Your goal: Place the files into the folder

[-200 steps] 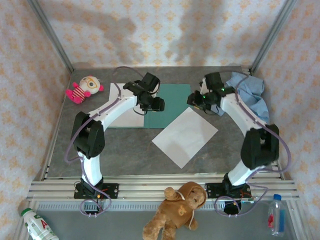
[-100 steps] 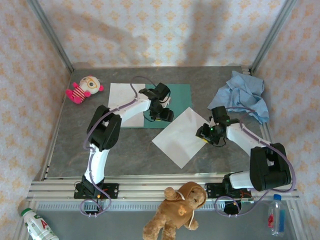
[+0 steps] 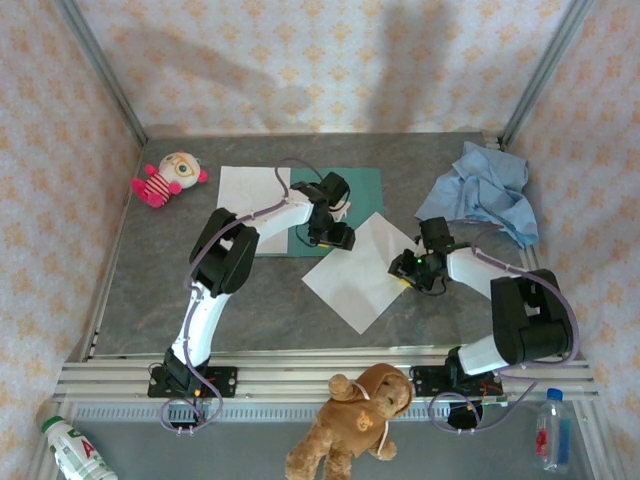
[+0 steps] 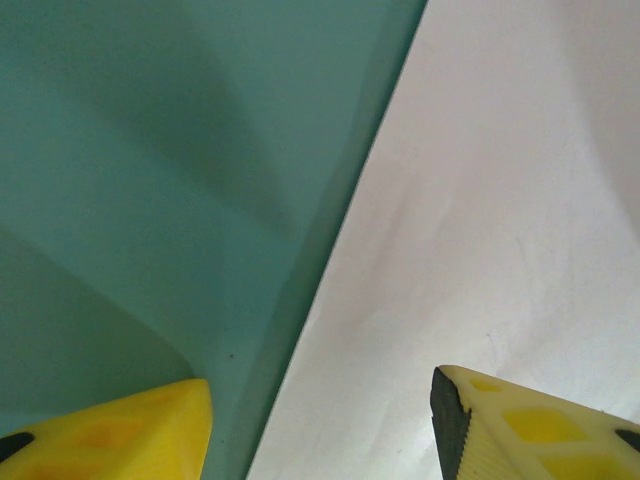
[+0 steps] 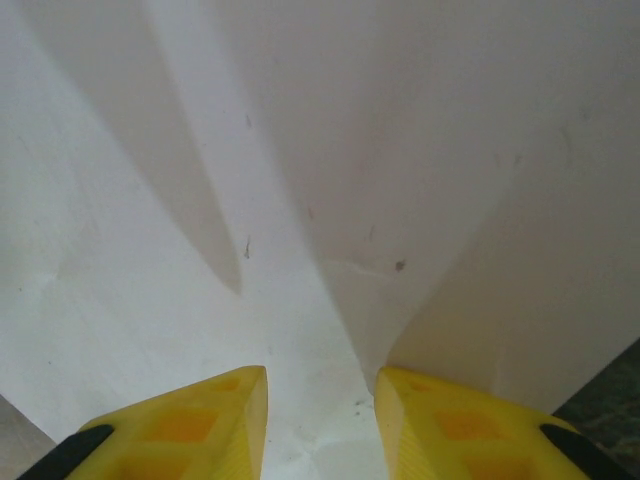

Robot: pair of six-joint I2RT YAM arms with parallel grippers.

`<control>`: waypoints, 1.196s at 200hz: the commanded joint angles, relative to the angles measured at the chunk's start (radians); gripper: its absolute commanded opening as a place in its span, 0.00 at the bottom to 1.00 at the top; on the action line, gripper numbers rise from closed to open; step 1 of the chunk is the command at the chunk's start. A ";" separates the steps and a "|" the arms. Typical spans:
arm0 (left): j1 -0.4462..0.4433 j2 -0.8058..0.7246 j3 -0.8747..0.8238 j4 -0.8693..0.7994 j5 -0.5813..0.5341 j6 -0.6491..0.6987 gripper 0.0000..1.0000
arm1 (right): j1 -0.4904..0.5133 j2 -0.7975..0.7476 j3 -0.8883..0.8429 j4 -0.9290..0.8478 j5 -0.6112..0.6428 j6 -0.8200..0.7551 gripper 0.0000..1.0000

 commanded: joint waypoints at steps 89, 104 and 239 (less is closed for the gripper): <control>-0.006 0.026 0.002 -0.013 0.015 0.009 0.60 | -0.002 0.098 0.038 0.024 0.054 -0.008 0.35; -0.004 0.025 0.003 -0.010 0.029 0.006 0.60 | -0.002 0.103 0.043 0.023 0.057 -0.011 0.35; 0.005 0.027 0.009 -0.017 0.045 0.013 0.76 | -0.003 0.126 0.096 0.020 0.054 -0.011 0.35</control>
